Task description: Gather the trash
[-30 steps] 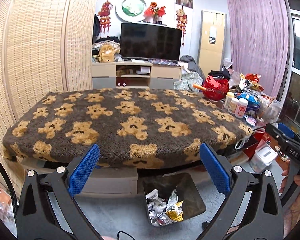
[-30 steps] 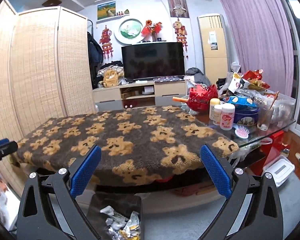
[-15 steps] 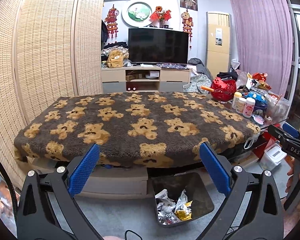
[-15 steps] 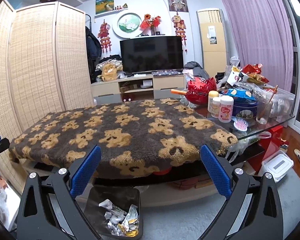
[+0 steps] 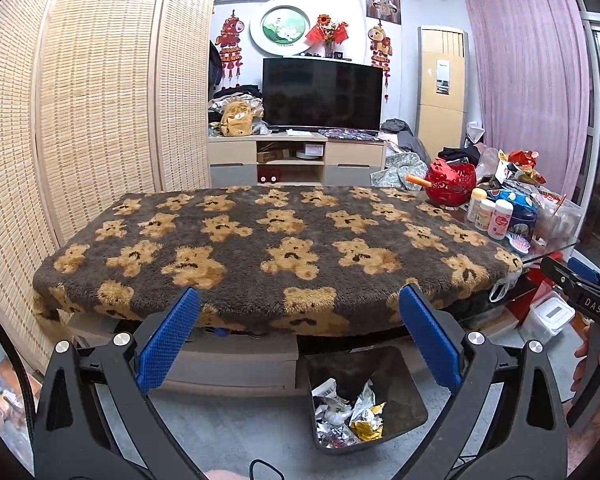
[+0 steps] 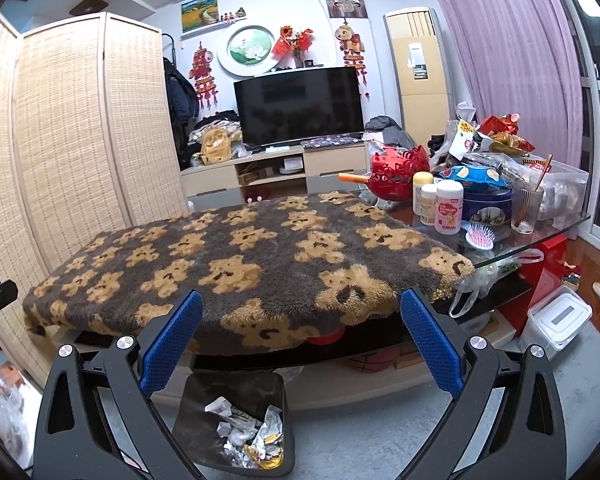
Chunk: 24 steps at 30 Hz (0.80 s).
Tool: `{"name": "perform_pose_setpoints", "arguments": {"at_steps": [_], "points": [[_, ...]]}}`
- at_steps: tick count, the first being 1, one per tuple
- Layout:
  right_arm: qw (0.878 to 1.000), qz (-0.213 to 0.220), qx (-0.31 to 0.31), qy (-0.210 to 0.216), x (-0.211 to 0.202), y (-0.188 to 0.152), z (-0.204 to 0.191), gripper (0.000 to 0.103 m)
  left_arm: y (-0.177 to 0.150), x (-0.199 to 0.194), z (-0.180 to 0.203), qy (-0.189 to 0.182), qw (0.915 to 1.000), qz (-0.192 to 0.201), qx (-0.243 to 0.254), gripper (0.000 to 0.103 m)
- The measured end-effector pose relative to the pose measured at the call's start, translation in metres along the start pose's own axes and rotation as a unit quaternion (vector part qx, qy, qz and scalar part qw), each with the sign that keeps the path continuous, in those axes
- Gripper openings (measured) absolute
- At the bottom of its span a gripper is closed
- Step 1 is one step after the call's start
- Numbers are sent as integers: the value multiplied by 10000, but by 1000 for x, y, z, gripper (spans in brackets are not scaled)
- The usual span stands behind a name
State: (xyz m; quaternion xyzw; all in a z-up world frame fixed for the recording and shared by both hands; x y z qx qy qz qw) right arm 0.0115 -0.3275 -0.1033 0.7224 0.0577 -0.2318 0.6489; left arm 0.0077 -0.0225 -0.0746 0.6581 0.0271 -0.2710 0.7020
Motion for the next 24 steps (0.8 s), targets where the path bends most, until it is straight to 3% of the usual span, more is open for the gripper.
{"name": "perform_pose_setpoints", "arguments": {"at_steps": [24], "points": [[10000,-14,52,32,-1,-2,2,100,-5,5,10,-22,9999,-75,148,95]]}}
Point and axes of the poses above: each gripper's, at about its wrist camera, not at the fingertips, and x roughly the way its jaws point, z to its right, y to its top, the point moved 10 cm from there along x, roughly the way its jaws point, and after that the axes turned 15 degrees about -y, right-handed, at the moved point
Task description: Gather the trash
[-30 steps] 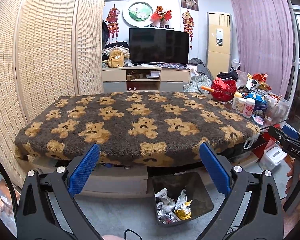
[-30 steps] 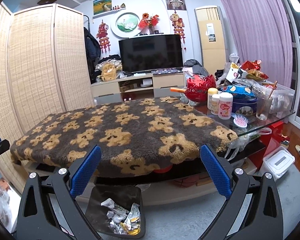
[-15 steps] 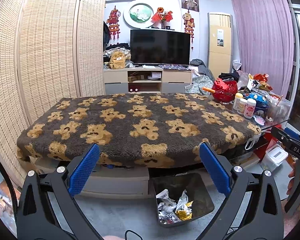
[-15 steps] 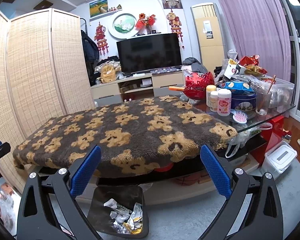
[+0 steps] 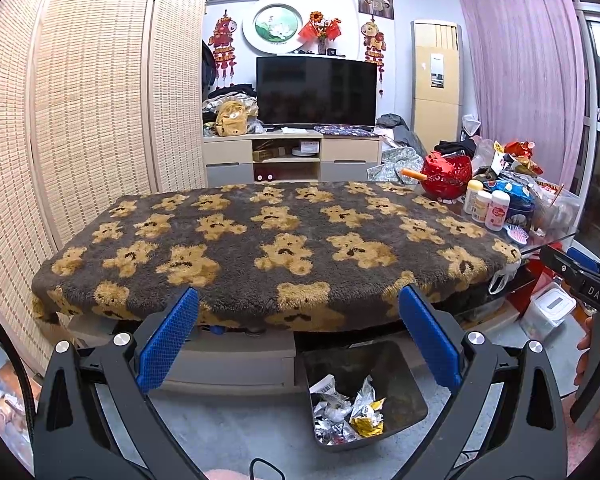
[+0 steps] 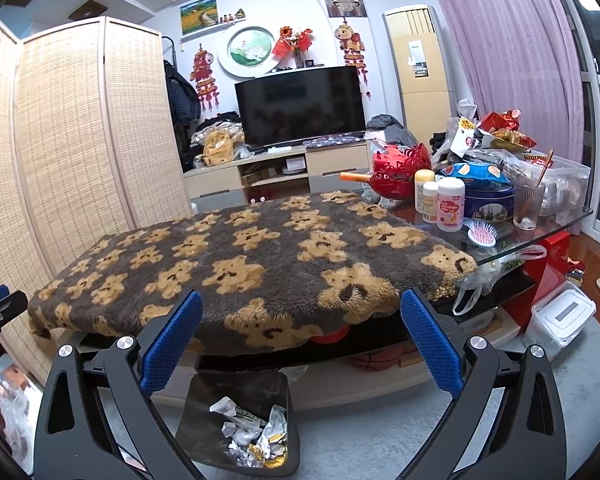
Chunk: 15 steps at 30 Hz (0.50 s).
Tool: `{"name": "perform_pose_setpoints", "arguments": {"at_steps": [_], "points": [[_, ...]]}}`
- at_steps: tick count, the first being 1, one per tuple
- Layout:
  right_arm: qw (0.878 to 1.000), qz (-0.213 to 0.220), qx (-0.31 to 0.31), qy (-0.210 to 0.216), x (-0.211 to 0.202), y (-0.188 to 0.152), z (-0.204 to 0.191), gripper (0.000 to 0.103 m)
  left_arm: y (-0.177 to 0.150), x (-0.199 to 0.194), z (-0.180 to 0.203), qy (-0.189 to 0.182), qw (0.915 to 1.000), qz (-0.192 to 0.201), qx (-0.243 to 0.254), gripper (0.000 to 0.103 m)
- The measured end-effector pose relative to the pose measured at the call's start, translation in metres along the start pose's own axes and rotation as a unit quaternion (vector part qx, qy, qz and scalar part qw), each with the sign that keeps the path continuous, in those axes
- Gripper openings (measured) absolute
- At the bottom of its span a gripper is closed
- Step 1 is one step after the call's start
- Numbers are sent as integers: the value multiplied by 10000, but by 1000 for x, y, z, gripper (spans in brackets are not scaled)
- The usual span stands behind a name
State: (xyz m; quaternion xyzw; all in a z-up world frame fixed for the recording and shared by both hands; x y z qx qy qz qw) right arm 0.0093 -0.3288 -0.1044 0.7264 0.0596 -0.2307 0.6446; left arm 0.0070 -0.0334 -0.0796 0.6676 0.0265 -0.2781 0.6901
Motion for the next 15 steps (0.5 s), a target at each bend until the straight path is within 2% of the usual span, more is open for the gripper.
{"name": "perform_pose_setpoints", "arguments": {"at_steps": [15], "points": [[10000,-2,-8,2,0,0,-3,100,2,0,1,4,10000,21,1,95]]}}
Point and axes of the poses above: each gripper's, at about its wrist camera, not at the fingertips, and x roughly the way its jaws point, z to its right, y to its top, the point moved 10 cm from there along x, roughly the way its jaws point, and after that the axes turned 15 degrees about -y, right-handed, at the moved point
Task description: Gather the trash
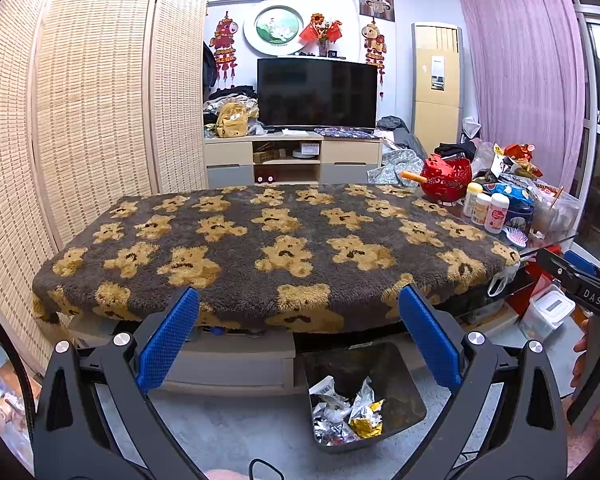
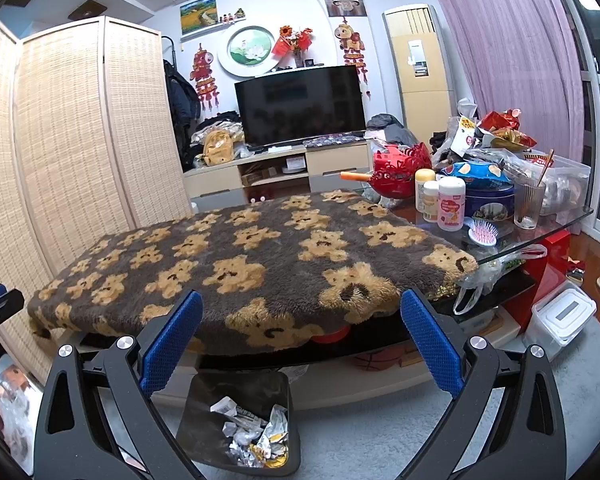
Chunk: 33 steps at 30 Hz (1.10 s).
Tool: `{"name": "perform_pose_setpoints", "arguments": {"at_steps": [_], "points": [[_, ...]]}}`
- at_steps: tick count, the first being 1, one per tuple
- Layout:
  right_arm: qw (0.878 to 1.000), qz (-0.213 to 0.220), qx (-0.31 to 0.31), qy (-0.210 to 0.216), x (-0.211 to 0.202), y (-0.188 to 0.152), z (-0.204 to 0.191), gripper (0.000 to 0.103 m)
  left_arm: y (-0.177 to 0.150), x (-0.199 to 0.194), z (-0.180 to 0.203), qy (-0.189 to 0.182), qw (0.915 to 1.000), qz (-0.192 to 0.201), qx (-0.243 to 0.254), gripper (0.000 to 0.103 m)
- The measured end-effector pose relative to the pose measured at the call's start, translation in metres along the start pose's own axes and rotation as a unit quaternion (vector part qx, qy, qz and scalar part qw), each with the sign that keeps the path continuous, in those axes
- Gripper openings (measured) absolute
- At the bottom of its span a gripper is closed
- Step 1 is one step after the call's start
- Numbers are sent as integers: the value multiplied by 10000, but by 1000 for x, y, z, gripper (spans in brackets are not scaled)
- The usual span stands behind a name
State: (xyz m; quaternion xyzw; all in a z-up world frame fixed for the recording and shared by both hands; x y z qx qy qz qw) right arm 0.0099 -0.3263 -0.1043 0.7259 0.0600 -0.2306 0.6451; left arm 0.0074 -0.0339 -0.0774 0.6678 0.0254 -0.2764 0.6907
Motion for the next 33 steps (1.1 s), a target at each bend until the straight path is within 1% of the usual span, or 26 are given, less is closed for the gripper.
{"name": "perform_pose_setpoints", "arguments": {"at_steps": [33], "points": [[10000,-6,4,4,1,0,1,100,-1,-2,0,8,10000,20,-14,95]]}}
Point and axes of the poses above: each gripper's, at about its wrist camera, not at the fingertips, and x roughly the way its jaws point, z to its right, y to its top, the point moved 10 cm from there along x, roughly the way its jaws point, and after that the axes turned 15 degrees about -y, right-handed, at the moved point
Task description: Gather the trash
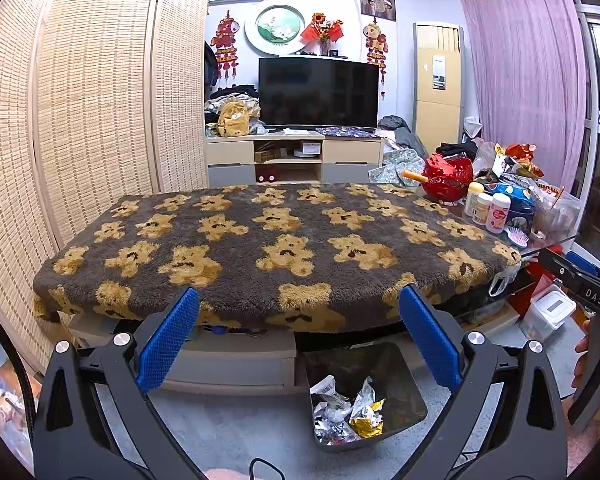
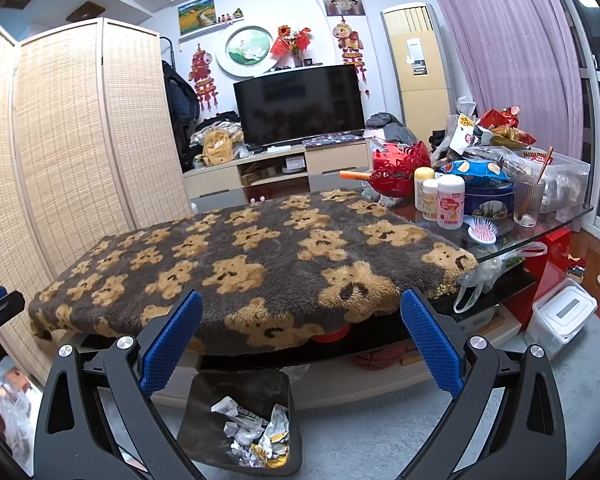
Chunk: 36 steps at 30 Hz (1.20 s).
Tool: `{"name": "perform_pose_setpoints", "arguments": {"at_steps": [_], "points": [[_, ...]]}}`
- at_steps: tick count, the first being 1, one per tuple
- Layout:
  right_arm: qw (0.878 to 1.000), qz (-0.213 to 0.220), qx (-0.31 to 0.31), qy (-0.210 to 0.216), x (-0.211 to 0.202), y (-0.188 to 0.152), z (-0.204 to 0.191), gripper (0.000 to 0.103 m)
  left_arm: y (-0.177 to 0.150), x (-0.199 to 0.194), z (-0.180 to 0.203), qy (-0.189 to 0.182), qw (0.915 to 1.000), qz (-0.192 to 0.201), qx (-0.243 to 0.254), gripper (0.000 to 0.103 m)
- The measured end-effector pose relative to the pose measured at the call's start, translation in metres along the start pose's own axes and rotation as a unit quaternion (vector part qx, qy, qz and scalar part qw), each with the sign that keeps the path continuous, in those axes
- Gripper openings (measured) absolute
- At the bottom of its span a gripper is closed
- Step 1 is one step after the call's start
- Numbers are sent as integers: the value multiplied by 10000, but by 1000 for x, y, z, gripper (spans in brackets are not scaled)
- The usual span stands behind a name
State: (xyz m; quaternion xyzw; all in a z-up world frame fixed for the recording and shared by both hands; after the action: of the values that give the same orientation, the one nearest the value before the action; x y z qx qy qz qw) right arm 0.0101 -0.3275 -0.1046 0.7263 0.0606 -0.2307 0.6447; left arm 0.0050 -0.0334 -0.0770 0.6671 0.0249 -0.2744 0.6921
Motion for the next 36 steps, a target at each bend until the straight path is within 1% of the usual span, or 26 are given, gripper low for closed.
{"name": "perform_pose_setpoints", "arguments": {"at_steps": [20,28,32,34,36], "points": [[10000,2,10,-1,0,0,0,100,-1,-1,-2,10,10000,22,-18,95],[10000,-7,25,-9,0,-2,-2,100,1,-2,2,84,9999,-45,78,95],[10000,-14,18,-14,-1,-3,-3,100,-2,1,3,133,9998,-152,-19,95],[10000,-9,22,-18,0,-3,-2,100,-4,3,2,49,9996,-226,-147,95],[10000,-11,27,-10,0,-3,-2,100,-7,6,3,-146,9990,-272,-320,95]]}}
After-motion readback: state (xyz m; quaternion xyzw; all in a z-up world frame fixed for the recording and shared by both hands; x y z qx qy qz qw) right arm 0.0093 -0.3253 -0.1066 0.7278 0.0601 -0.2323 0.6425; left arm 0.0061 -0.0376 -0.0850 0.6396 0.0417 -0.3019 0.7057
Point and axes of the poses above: each gripper's, at about its wrist camera, not at the fingertips, and x roughly the way its jaws point, z to its right, y to its top, the point moved 10 cm from there along x, roughly the way its jaws point, and after that the axes turned 15 degrees about -y, right-handed, at the moved point
